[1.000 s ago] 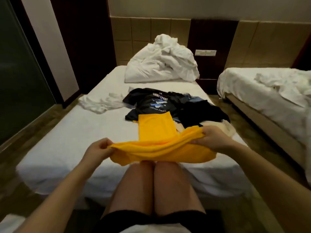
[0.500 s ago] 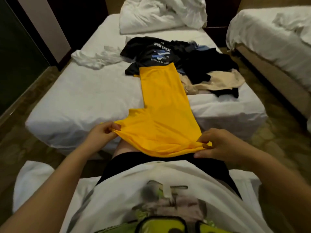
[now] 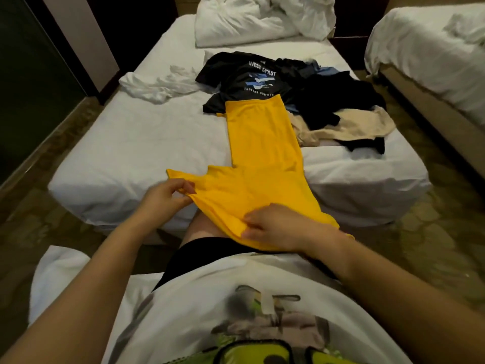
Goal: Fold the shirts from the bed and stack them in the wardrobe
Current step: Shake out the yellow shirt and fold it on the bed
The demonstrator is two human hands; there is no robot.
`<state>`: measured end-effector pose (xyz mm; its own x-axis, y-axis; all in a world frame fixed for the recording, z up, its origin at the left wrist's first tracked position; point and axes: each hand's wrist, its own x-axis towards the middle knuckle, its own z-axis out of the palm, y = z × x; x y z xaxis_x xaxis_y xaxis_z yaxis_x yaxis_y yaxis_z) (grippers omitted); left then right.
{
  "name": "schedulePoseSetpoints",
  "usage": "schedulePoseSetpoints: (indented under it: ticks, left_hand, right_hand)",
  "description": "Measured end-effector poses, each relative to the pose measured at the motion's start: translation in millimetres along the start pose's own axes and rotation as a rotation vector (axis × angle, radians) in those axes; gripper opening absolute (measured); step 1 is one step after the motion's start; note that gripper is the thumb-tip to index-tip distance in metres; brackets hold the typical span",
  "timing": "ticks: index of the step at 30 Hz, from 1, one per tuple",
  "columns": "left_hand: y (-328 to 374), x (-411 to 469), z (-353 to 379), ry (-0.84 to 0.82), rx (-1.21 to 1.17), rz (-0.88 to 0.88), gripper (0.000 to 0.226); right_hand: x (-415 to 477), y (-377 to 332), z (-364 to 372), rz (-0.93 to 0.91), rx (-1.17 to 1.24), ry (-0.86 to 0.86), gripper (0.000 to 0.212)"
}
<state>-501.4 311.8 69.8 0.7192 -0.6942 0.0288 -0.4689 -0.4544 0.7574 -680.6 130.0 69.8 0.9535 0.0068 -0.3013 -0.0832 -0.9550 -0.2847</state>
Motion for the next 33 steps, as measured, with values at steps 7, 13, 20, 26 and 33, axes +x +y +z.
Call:
schedulePoseSetpoints:
  ticks: [7,13,20,26,33]
  left_hand:
    - [97.0,27.6,44.6,-0.357,0.372,0.592,0.053]
    - [60.0,19.9,61.7,-0.589,0.268,0.423,0.057]
    - [41.8,11.1,60.8,-0.725,0.368,0.429,0.056]
    - [35.8,6.1,68.9,-0.745,0.656,0.606,0.081]
    - [30.3,-3.6,78.4,-0.684,0.745,0.646,0.079]
  right_hand:
    - [-26.2,-10.3,3.4,-0.064,0.030,0.116,0.047]
    - [-43.3,2.8,5.6,-0.032,-0.023,0.207,0.050]
    - [-50.6,8.4,-1.3,-0.022,-0.010,0.115,0.061]
    - [-54.1,11.8,0.3,0.011,0.041,0.092,0.055]
    - [-57.3,13.2,4.4,0.027,0.108,0.195,0.031]
